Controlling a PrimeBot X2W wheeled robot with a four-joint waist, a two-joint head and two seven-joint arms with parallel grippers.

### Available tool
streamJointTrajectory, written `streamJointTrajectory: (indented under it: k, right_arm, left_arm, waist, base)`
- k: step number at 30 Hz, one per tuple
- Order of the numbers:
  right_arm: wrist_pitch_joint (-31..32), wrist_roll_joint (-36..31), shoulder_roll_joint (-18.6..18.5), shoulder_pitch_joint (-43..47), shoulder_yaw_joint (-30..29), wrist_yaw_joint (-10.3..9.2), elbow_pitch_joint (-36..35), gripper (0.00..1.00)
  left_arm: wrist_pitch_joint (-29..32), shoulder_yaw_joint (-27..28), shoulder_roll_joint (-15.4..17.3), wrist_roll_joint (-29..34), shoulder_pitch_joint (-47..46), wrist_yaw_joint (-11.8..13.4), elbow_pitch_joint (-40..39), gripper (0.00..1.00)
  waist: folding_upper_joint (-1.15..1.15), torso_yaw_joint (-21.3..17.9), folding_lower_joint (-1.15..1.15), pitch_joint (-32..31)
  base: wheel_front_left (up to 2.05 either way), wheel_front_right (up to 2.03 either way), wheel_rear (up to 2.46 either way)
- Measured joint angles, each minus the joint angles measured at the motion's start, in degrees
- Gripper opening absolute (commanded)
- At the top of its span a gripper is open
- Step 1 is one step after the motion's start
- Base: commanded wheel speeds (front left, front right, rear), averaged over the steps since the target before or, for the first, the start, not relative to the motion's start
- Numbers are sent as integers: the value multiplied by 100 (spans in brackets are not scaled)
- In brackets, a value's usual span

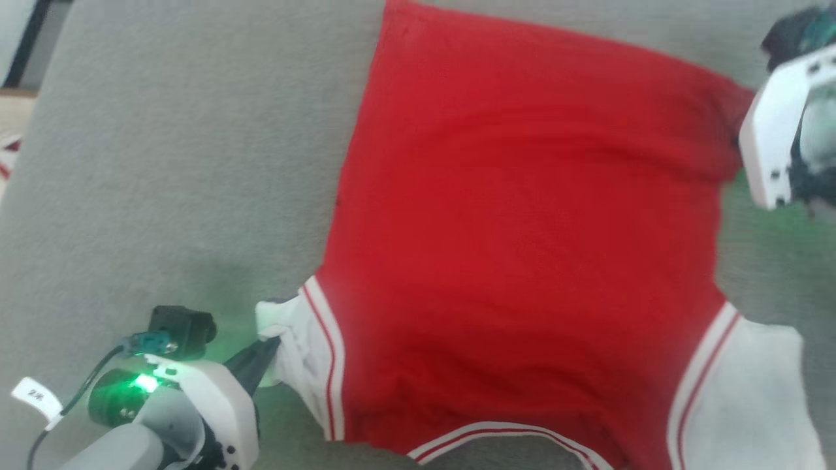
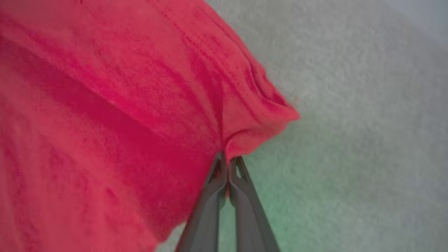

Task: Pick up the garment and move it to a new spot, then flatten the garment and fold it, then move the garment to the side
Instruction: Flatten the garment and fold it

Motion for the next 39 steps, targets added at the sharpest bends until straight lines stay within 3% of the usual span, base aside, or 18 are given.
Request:
streamJointTrajectory:
  k: [6,15,19,26,27,29,39]
  right_arm:
    - [-58,643,-556,1124,208,0,-1382,0]
    - [-92,970,-1068,3216,-356,0,-2865,0]
    - [-104,921,-987,4100,-854,0,-3233,0]
    - [-149,430,-378,4838,-1638,0,-3407,0]
    - [-143,364,-283,4883,-1711,-1,-3410,26]
    - [-109,225,-126,4938,-1851,-1,-3426,98]
    - [310,-24,152,5207,-2557,-1,-4294,100]
  left_arm:
    - [-13,108,215,-66,188,134,-159,0]
    - [-3,170,416,-149,406,258,-388,0]
    - [-4,224,513,-162,429,307,-455,0]
    - [-1,231,538,-169,486,314,-509,0]
    - [1,231,539,-183,486,314,-508,0]
    - [5,231,539,-191,486,314,-506,0]
    - [4,200,526,-202,487,308,-504,0]
  waist:
    - [0,-447,0,-204]
    - [0,-931,0,-477]
    - [0,-1032,0,-509]
    - [0,-1093,0,-505]
    - [0,-1099,0,-507]
    - [0,-1108,0,-514]
    - [0,-1098,0,-594]
  base:
    - [0,0,0]
    - [0,0,0]
    - [0,0,0]
    - [0,0,0]
    - [0,0,0]
    - [0,0,0]
    - [0,0,0]
